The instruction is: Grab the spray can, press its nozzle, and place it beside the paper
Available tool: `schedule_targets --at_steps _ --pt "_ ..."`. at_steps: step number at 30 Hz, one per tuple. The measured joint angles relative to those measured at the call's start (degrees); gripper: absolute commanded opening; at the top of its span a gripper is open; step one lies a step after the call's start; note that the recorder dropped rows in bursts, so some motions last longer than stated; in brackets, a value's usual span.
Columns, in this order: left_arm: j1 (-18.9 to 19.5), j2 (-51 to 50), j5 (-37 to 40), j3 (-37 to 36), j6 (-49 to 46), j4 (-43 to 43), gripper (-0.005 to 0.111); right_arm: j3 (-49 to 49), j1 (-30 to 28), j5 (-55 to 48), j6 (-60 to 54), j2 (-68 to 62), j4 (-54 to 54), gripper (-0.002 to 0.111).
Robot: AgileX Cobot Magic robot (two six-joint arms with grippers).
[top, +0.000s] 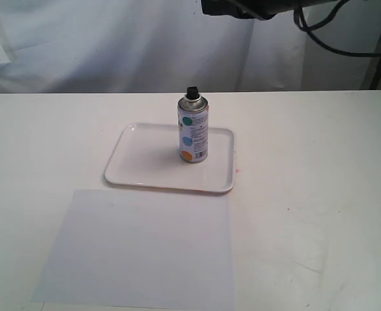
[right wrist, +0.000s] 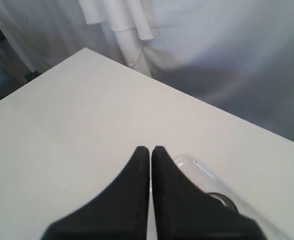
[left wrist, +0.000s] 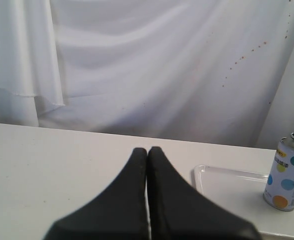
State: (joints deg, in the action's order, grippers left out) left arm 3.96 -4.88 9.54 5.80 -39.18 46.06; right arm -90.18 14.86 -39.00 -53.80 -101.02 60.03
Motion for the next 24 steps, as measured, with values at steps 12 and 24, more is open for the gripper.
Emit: schedule_targets --at_steps 12,24 --pt "0.0 0.0 0.0 0.0 0.0 0.0 0.000 23.8 0.8 19.1 13.4 17.3 -3.4 0.000" --pt "0.0 0.0 0.0 0.0 0.0 0.0 0.000 28.1 1.0 22.6 15.3 25.5 -4.9 0.000"
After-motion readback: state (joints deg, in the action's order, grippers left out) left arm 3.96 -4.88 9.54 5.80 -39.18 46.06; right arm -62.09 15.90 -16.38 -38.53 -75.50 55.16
